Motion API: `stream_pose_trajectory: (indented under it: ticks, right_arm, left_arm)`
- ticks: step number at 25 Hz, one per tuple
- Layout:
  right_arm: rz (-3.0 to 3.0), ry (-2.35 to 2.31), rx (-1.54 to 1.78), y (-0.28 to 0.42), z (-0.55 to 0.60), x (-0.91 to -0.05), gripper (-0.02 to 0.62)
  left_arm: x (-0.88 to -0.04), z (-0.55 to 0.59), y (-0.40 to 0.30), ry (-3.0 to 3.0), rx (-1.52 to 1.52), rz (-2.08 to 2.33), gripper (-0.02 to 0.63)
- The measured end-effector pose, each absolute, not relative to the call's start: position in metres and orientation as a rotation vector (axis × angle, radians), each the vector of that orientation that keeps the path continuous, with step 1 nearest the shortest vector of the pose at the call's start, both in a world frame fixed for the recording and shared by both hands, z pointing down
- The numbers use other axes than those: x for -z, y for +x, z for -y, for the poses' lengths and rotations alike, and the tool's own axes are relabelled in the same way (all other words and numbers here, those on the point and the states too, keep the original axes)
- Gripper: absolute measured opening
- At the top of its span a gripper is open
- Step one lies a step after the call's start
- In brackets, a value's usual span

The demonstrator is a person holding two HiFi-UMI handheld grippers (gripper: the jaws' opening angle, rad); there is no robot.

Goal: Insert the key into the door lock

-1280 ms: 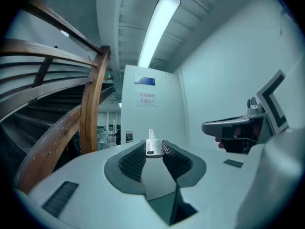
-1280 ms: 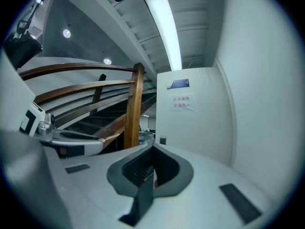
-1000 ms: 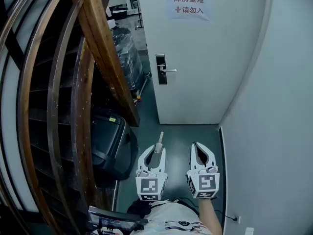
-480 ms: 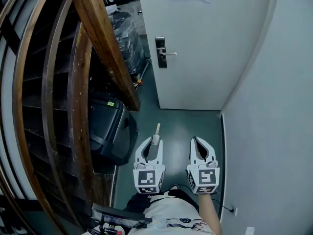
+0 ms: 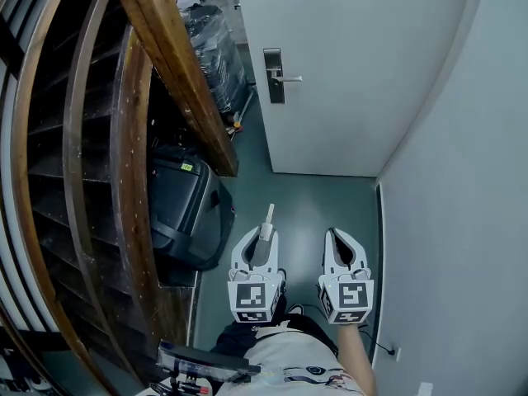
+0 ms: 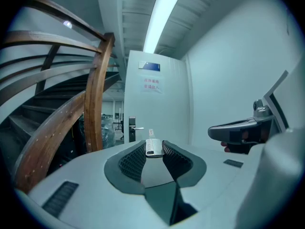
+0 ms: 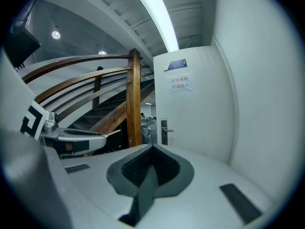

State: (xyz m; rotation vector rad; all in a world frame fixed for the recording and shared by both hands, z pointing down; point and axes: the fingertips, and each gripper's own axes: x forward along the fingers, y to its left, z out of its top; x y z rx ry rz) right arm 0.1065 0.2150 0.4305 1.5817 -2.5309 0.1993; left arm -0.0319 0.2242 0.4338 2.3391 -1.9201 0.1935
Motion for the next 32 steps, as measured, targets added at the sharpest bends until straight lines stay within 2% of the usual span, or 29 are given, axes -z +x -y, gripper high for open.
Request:
stream_pose_trajectory:
  ticks: [21,32]
  right_arm:
    - [2.449,1.639,-0.149,0.046,-0.064,-0.423,0.006]
    - [2.421,1.619,-0.214,0.048,-0.021,-0.442,0.005]
  left_arm:
    - [-0.449,-0.061,-0.075,2.425,-0.249,1.764,0.117]
    - [-0.470,-0.014,-0.072,2.390,-0.303,1.733,0.117]
